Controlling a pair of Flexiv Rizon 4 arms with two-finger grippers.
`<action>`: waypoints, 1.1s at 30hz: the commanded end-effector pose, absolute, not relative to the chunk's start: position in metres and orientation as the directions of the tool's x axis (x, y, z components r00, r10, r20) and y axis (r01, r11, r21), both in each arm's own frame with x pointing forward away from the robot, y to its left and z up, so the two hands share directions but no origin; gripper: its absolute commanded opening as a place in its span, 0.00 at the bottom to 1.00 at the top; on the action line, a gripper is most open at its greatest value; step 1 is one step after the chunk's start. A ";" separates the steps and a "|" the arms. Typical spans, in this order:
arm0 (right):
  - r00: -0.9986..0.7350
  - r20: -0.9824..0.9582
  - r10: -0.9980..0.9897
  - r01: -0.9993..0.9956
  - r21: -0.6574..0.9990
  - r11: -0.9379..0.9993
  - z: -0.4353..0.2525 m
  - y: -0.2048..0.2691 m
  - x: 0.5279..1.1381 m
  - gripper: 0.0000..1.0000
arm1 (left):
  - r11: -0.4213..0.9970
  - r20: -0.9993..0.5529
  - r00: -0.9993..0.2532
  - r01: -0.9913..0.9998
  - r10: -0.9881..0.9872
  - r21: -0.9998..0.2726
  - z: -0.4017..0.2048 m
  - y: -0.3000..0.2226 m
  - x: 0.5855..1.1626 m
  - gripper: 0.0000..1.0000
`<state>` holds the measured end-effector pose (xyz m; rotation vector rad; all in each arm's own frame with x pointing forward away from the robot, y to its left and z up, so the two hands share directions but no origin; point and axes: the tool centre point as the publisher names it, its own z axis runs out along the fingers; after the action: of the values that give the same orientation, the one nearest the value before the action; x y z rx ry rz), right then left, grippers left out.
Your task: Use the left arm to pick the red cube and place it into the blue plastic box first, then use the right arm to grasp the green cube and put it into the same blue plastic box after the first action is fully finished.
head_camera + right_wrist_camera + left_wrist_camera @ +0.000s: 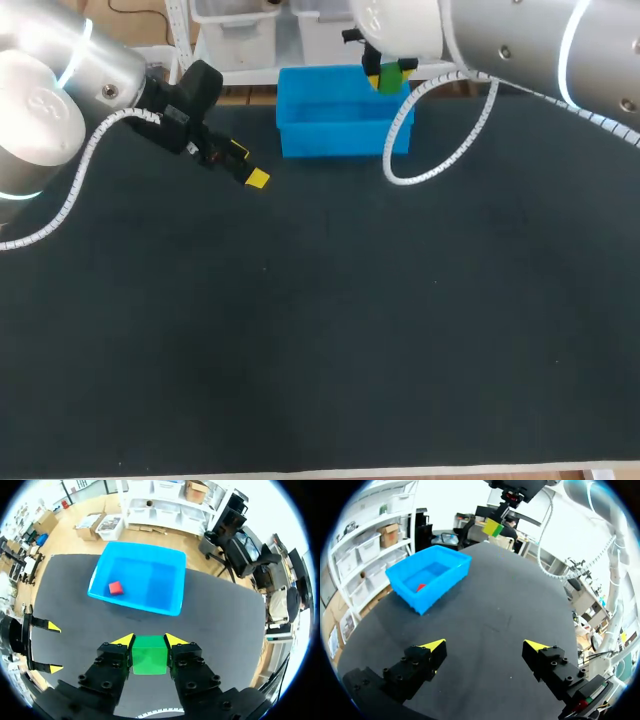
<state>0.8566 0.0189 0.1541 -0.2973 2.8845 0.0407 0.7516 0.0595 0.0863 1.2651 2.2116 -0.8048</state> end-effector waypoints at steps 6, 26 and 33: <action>-0.929 -0.266 -0.257 -0.286 0.073 0.955 0.153 0.022 0.879 0.00 | 0.401 -0.648 -0.465 0.879 0.604 -0.257 0.085 0.060 0.752 1.00; -0.886 -0.309 -0.346 -0.411 0.177 0.894 0.143 0.041 0.929 0.00 | 0.401 -0.648 -0.465 0.879 0.604 -0.257 0.085 0.060 0.752 1.00; -0.877 -0.313 -0.366 -0.437 0.200 0.877 0.133 0.044 0.942 0.00 | 0.401 -0.648 -0.465 0.879 0.604 -0.257 0.085 0.060 0.752 1.00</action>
<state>0.9166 0.0388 0.1337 -0.5723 2.7072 0.3778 0.7516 0.0595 0.0863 1.2650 2.2116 -0.8048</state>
